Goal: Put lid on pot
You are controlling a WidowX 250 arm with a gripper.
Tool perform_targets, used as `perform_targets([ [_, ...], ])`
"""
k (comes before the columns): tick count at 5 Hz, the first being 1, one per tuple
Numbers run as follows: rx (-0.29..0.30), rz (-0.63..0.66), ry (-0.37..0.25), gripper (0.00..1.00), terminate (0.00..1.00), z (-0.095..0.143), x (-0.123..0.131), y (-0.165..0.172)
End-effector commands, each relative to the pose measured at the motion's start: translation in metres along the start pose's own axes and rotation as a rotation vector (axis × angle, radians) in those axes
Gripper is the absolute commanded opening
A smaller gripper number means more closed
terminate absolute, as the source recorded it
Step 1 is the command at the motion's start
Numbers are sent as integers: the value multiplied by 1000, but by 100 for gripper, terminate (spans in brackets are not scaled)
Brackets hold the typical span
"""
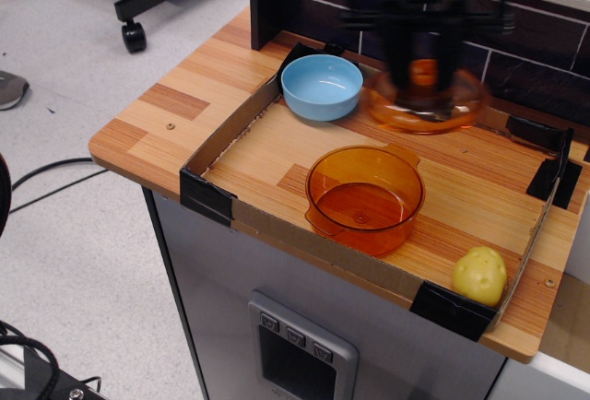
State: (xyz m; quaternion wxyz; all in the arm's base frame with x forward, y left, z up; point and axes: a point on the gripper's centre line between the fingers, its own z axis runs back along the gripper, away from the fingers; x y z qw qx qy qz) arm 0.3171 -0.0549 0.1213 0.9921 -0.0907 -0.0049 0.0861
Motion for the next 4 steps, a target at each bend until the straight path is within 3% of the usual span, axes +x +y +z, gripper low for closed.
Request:
perform_targets([
  [1, 25, -100, -40, 0, 0, 6, -30, 38],
  [4, 54, -68, -73, 0, 0, -29, -17, 22],
])
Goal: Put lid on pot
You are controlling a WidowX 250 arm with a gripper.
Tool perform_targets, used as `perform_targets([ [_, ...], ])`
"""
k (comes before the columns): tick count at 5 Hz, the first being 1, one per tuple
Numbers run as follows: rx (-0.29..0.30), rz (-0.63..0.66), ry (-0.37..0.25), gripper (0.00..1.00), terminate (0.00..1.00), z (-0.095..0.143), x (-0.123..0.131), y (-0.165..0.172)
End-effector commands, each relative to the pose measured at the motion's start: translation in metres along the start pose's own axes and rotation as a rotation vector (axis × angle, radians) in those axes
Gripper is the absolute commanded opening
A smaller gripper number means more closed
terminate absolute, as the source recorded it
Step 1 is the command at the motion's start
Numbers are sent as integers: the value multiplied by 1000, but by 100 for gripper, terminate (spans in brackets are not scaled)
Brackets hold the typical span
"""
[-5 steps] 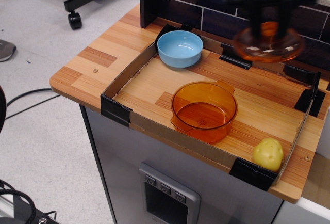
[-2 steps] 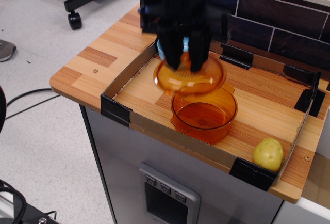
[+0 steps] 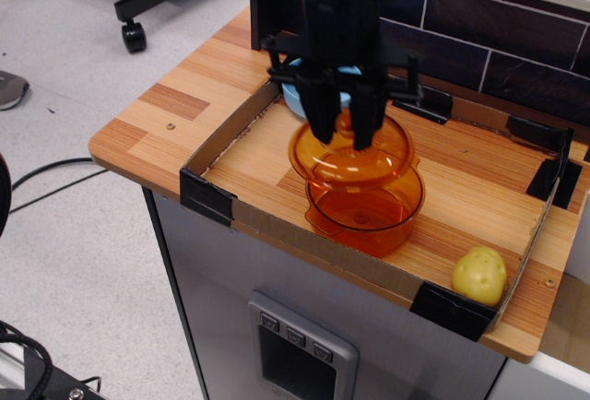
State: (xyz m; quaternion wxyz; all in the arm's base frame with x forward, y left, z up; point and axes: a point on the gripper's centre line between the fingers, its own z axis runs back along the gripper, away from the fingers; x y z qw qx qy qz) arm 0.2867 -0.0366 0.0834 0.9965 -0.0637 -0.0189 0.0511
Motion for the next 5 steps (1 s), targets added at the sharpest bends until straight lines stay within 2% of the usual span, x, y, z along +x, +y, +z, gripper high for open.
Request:
perform_targets([
  [1, 8, -7, -49, 0, 0, -1, 8, -13],
  [3, 22, 12, -27, 0, 0, -12, 9, -4],
  [5, 43, -3, -43, 0, 0, -22, 4, -4],
])
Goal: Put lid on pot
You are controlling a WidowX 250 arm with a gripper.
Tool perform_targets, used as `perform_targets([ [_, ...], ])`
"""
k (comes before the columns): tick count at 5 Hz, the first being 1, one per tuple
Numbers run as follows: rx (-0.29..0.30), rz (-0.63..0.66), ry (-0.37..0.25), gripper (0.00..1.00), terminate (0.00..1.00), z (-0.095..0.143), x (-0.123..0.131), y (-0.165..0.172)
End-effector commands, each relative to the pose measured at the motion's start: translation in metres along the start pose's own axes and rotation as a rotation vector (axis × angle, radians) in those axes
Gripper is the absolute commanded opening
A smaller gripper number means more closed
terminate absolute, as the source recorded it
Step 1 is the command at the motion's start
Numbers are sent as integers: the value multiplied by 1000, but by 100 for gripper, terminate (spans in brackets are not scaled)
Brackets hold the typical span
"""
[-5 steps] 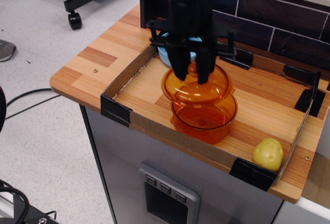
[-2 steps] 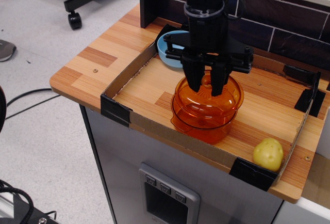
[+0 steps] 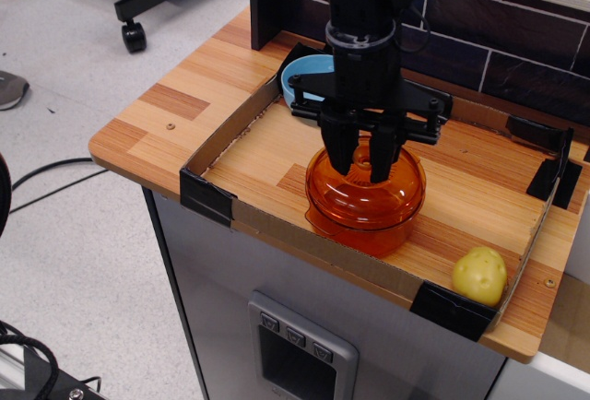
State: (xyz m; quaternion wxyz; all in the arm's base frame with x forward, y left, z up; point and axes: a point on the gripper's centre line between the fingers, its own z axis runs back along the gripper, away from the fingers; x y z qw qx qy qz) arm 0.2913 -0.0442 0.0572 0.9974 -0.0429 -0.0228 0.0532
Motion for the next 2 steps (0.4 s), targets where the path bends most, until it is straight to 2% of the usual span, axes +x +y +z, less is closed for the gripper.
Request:
perform_targets([
  [1, -3, -3, -30, 0, 0, 8, 0, -1],
  [2, -10, -18, -31, 0, 0, 11, -2, -5],
])
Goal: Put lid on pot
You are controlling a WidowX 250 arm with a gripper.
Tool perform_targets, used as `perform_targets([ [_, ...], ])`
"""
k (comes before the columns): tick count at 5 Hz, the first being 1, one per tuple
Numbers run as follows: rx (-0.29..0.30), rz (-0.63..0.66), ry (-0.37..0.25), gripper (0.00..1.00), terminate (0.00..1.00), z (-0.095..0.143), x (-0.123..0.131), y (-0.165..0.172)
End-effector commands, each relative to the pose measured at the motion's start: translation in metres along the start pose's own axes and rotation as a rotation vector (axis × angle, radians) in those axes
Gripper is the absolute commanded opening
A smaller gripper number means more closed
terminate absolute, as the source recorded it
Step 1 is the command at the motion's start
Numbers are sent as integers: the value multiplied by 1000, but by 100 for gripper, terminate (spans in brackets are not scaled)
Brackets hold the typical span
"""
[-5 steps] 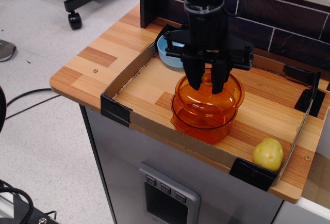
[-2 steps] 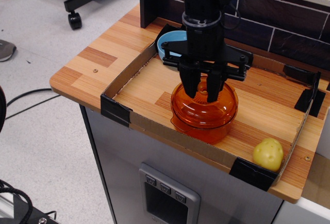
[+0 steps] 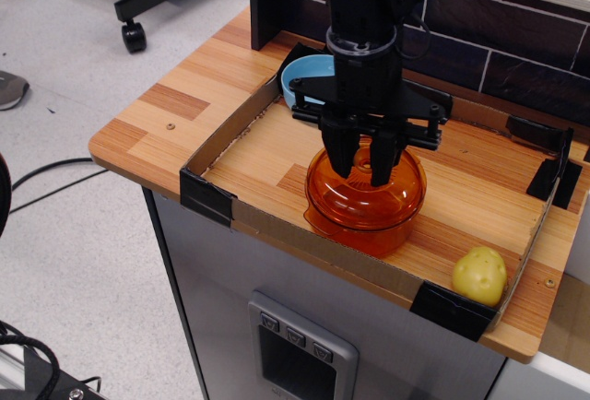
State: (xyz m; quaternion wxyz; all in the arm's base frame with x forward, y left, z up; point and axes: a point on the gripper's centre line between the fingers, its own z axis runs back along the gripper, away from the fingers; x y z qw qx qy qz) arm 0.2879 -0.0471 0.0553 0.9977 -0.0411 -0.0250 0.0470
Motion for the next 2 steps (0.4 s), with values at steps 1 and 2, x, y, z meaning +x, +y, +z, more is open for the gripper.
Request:
perform_targets([
  [1, -21, -11, -12, 0, 0, 20, -1, -6],
  [2, -35, -27, 20, 100, 100, 34, -2, -8],
])
